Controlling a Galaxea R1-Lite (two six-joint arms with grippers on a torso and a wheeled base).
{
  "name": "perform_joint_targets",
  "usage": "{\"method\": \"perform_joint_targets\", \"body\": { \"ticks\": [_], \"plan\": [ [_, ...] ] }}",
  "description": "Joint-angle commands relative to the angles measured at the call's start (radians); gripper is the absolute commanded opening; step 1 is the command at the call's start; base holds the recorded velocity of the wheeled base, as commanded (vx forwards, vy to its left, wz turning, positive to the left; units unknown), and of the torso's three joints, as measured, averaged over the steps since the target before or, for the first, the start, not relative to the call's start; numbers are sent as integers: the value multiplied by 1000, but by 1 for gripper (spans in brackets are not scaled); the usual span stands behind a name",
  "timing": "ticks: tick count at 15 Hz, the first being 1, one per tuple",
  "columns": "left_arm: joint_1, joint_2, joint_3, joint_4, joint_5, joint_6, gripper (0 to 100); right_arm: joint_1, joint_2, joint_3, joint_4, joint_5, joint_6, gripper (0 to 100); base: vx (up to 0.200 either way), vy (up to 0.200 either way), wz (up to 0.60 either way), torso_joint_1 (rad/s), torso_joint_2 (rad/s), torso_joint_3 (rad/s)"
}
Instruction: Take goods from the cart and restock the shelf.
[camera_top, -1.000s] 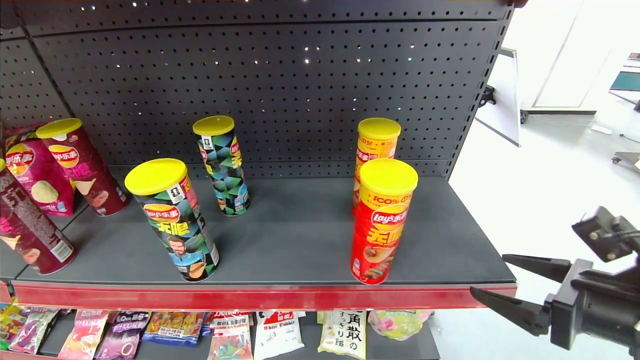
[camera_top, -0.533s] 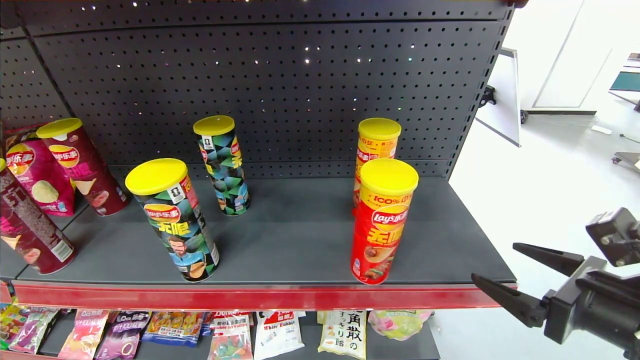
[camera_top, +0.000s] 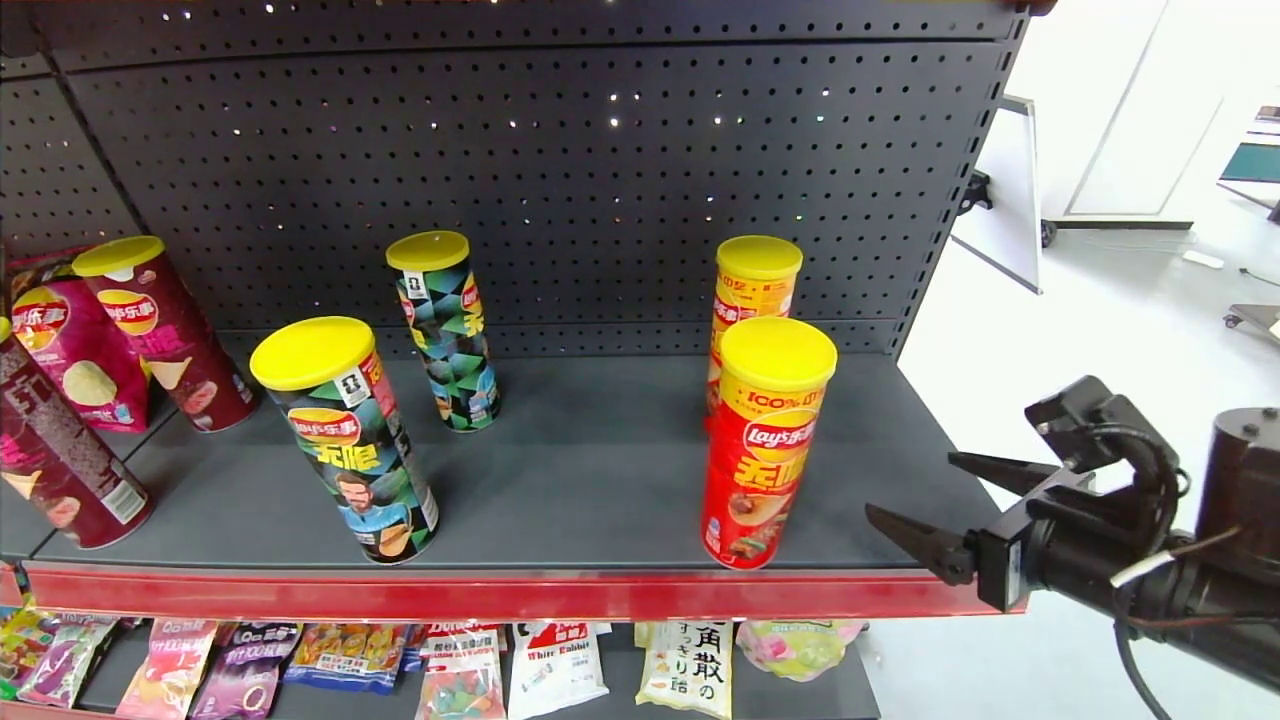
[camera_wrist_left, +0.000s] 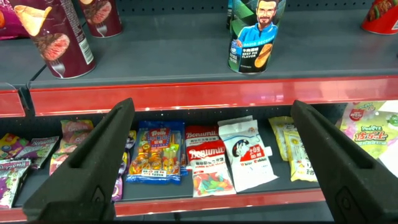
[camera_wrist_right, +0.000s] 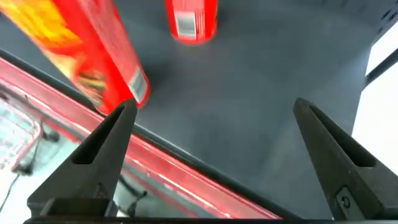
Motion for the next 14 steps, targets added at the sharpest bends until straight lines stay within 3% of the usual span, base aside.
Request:
{"method": "perform_joint_targets", "body": {
  "ticks": [1, 10, 14],
  "plan": [
    [0, 0, -1, 0, 0, 0, 100, 20, 112, -2, 0, -6, -1, 100, 0, 0, 0, 0, 0, 0],
    [0, 0, -1, 0, 0, 0, 100, 16, 306, -161, -2, -59, 0, 100, 0, 0, 0, 0, 0, 0],
    [0, 0, -1, 0, 0, 0, 100, 9, 319, -160, -2, -59, 2, 100, 0, 0, 0, 0, 0, 0]
  ]
}}
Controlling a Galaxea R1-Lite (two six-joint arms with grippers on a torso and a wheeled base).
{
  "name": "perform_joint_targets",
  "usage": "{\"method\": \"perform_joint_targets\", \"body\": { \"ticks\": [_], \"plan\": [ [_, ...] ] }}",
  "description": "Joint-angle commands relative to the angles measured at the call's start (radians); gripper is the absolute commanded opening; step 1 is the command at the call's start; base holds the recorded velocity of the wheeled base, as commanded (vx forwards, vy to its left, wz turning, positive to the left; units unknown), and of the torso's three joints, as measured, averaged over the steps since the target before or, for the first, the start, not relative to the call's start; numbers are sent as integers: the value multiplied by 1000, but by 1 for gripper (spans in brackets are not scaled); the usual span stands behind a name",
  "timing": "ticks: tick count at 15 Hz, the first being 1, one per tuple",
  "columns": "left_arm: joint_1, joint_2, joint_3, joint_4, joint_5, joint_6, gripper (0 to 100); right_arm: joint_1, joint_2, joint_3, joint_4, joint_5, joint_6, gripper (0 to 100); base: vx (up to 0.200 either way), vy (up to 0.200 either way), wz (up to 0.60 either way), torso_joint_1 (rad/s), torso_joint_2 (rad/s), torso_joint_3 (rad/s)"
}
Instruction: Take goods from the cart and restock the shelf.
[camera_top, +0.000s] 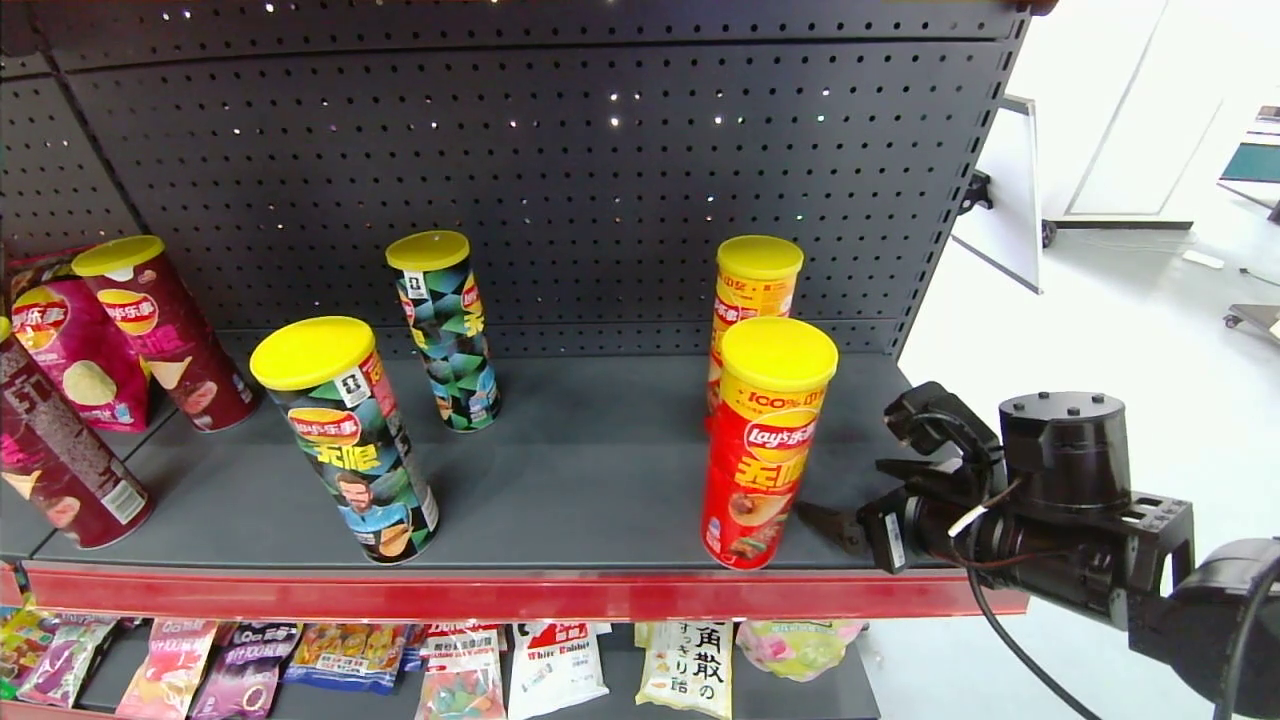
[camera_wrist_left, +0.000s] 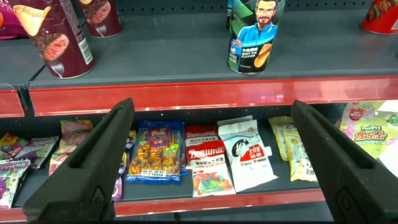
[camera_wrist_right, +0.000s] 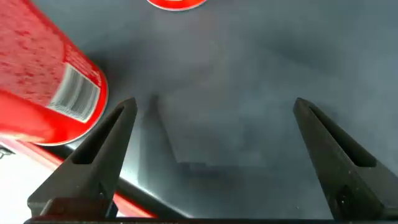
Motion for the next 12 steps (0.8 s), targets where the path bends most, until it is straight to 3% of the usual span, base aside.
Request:
{"method": "perform_joint_targets", "body": {
  "ticks": [1, 12],
  "plan": [
    [0, 0, 0, 0, 0, 1, 100, 0, 13, -2, 0, 1, -1, 100, 0, 0, 0, 0, 0, 0],
    [0, 0, 0, 0, 0, 1, 100, 35, 25, -5, 1, 2, 0, 100, 0, 0, 0, 0, 0, 0]
  ]
}}
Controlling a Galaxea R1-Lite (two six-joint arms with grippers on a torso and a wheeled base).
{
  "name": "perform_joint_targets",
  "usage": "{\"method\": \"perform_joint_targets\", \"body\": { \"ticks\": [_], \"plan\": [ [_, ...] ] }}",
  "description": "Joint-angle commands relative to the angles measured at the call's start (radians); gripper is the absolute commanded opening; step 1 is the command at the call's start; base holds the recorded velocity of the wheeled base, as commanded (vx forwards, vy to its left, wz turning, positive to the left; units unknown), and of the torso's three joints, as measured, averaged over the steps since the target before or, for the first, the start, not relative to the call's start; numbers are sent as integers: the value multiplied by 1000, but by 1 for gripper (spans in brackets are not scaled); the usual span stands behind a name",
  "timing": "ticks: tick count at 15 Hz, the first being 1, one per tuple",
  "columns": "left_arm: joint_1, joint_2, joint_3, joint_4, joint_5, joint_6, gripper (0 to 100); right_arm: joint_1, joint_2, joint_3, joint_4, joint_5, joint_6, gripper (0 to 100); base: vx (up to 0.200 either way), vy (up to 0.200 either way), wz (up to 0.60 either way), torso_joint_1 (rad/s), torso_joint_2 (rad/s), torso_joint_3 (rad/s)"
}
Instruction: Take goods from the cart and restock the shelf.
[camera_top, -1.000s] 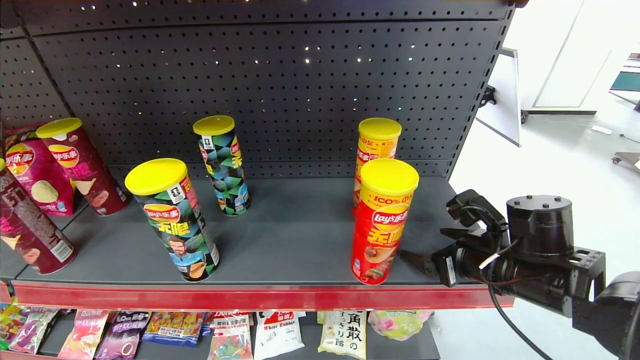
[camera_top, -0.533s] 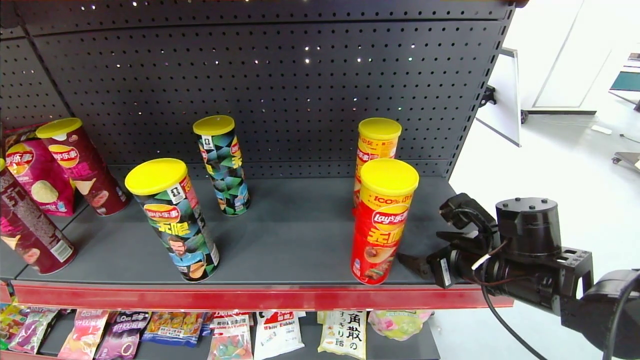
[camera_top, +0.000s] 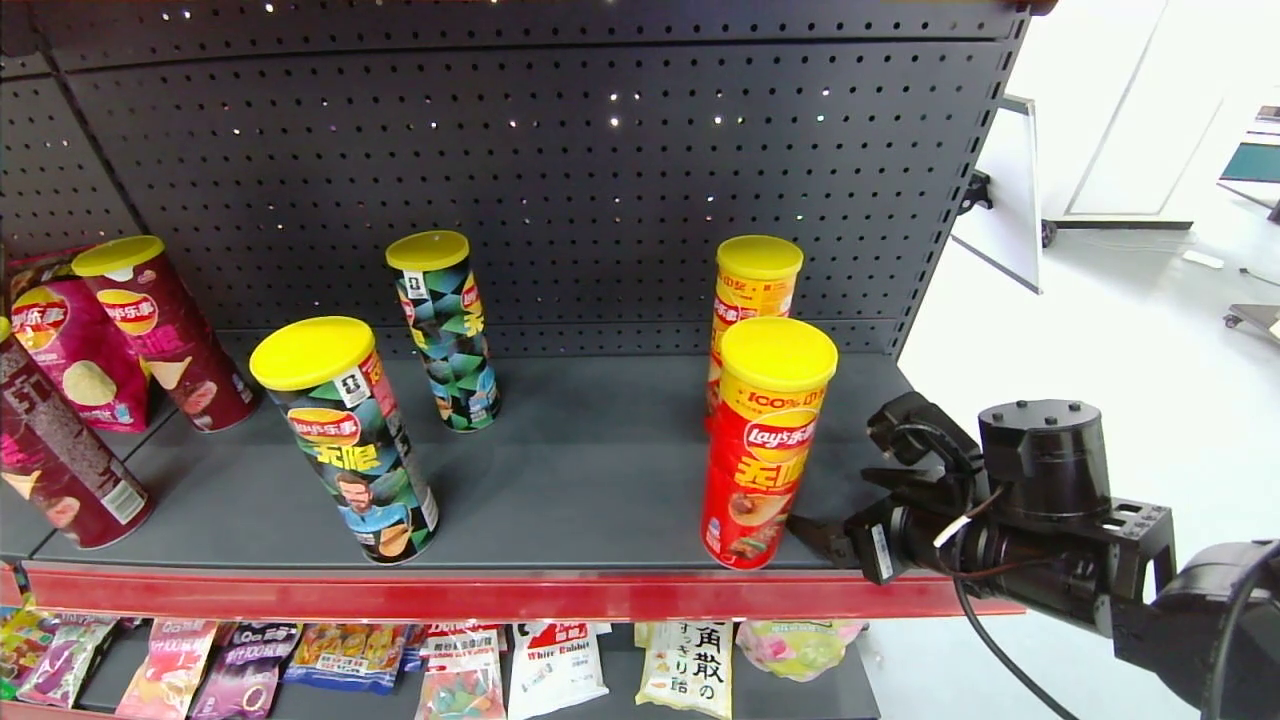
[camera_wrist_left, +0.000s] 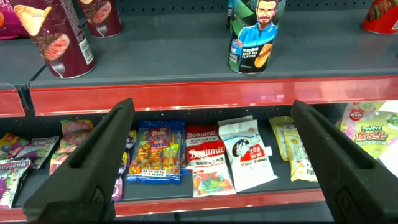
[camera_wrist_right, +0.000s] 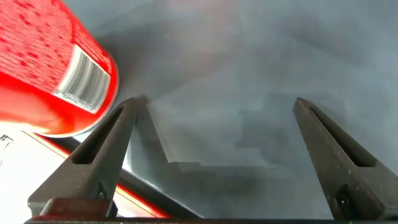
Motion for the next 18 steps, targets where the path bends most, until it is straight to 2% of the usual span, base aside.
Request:
{"method": "perform_joint_targets", "body": {
  "ticks": [1, 18],
  "plan": [
    [0, 0, 0, 0, 0, 1, 100, 2, 5, -3, 0, 0, -2, 100, 0, 0, 0, 0, 0, 0],
    [0, 0, 0, 0, 0, 1, 100, 56, 0, 9, 2, 0, 1, 100, 0, 0, 0, 0, 0, 0]
  ]
}}
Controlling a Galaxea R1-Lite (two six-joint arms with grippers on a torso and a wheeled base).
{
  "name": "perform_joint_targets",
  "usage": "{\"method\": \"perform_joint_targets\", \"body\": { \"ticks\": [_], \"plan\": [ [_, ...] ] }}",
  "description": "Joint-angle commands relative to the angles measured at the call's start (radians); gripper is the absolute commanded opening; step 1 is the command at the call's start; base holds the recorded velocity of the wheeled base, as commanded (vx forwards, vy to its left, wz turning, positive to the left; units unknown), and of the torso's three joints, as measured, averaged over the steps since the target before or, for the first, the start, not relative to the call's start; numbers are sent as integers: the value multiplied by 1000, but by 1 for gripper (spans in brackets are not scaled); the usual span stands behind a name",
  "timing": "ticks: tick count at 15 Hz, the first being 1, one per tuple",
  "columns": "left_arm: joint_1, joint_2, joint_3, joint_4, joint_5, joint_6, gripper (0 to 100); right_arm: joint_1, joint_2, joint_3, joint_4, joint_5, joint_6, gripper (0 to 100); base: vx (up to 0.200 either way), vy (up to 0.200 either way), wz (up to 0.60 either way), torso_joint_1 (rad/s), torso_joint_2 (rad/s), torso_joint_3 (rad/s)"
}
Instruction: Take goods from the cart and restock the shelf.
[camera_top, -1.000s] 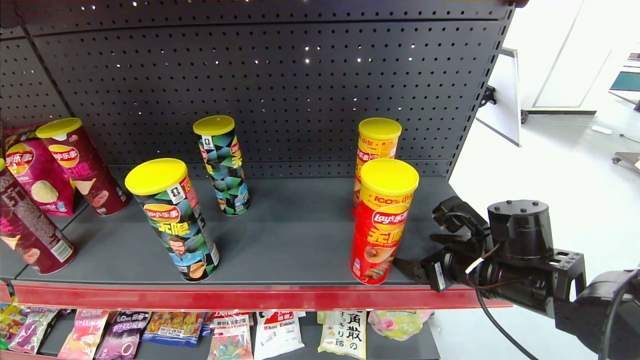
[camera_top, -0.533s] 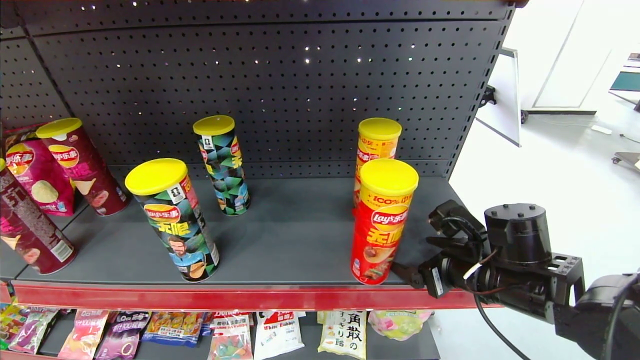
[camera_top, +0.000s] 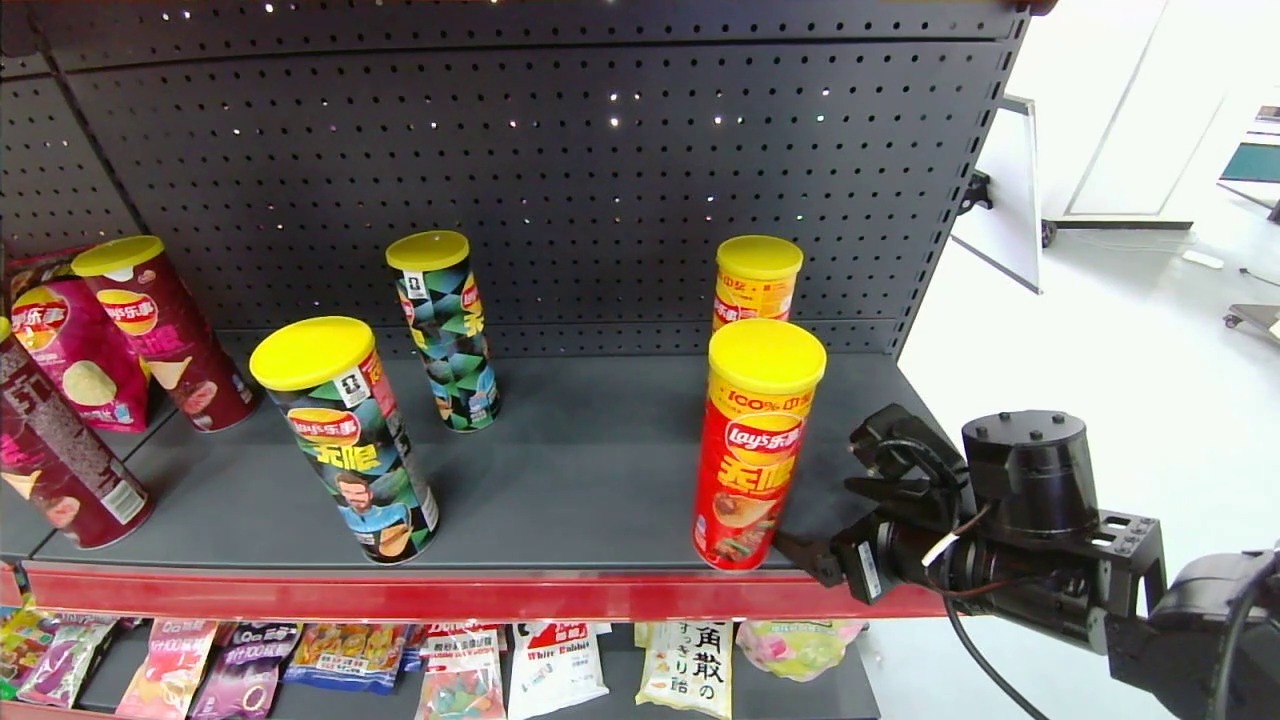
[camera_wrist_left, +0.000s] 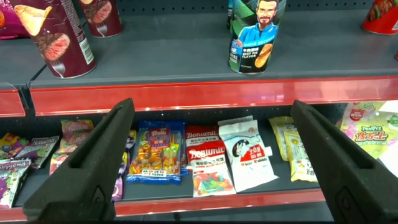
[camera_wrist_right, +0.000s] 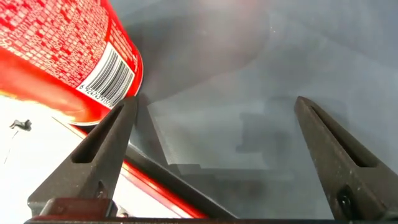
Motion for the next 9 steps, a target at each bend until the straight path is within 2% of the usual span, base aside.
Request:
{"method": "perform_joint_targets", "body": {
  "ticks": [1, 9],
  "plan": [
    [0, 0, -1, 0, 0, 1, 100, -5, 1, -5, -1, -1, 1, 100, 0, 0, 0, 0, 0, 0],
    [0, 0, -1, 0, 0, 1, 100, -29, 17, -30, -3, 0, -6, 100, 0, 0, 0, 0, 0, 0]
  ]
}}
